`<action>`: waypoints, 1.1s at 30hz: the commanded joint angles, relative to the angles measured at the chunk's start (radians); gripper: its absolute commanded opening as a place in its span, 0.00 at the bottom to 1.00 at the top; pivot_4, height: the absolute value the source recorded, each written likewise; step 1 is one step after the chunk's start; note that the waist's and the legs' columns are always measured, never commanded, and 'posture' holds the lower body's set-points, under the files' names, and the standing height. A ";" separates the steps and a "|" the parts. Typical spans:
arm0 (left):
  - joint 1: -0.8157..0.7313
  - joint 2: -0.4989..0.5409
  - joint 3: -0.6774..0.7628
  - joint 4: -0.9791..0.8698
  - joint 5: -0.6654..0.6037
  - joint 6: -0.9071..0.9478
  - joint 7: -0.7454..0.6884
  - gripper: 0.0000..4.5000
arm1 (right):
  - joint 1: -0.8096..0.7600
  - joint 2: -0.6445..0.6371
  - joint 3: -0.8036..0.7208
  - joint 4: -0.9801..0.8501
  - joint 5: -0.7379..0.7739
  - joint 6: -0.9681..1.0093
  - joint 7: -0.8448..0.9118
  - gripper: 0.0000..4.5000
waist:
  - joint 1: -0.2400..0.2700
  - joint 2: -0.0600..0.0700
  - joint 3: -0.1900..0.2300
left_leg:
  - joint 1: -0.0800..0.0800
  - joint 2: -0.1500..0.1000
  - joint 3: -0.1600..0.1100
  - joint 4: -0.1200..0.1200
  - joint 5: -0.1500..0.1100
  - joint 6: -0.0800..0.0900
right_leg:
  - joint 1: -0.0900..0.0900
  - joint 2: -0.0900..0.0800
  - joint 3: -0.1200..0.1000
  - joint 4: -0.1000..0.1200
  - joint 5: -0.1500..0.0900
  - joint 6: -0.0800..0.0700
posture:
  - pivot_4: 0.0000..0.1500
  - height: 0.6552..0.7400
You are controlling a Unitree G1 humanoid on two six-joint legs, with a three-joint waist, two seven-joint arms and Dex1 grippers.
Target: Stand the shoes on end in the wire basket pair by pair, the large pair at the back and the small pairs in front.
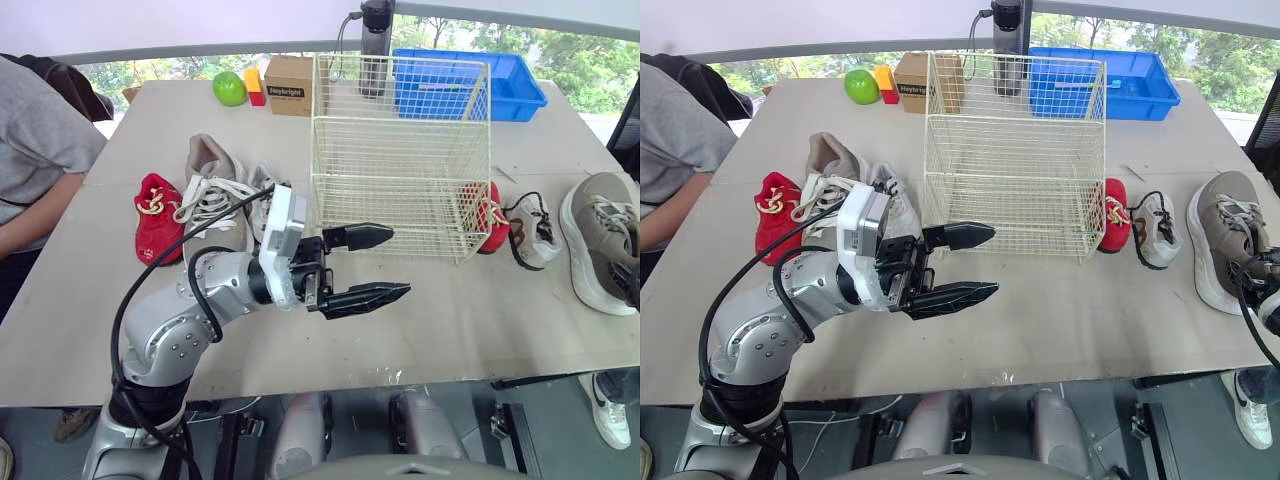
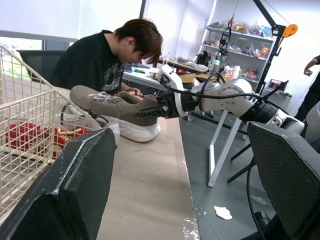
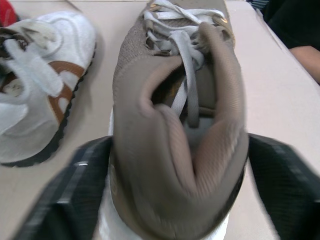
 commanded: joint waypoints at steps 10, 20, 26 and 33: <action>-0.059 -0.017 -0.017 0.023 0.005 -0.006 -0.039 1.00 | 0.115 0.040 0.004 -0.090 -0.074 -0.116 -0.047 0.00 | 0.010 -0.001 -0.001 | 0.000 0.000 -0.001 0.000 0.000 0.000 | 0.000 0.000 -0.001 0.000 0.000 0.000 | 1.00 1.00; -0.198 -0.195 -0.008 0.164 0.022 -0.035 0.076 1.00 | 0.039 -0.326 -0.212 -0.319 -0.079 -0.048 0.079 0.00 | 0.021 0.017 0.002 | -0.001 -0.001 0.001 0.000 0.000 0.000 | -0.001 0.000 0.001 0.000 0.000 0.000 | 1.00 1.00; -0.309 -0.323 0.033 0.314 0.066 -0.081 0.180 1.00 | -0.290 -0.632 -0.148 -0.189 0.002 -0.055 0.177 0.00 | 0.008 0.018 0.002 | -0.001 -0.001 0.001 -0.001 0.000 0.000 | -0.001 0.002 -0.001 0.000 0.000 0.001 | 1.00 1.00; -0.507 -0.356 0.338 0.574 -0.062 -0.072 0.507 1.00 | -0.802 -0.813 0.284 -0.002 0.234 -0.158 0.449 0.00 | -0.007 0.016 0.005 | -0.002 0.000 -0.001 -0.003 0.000 0.000 | -0.003 0.003 0.002 -0.002 0.000 0.001 | 1.00 1.00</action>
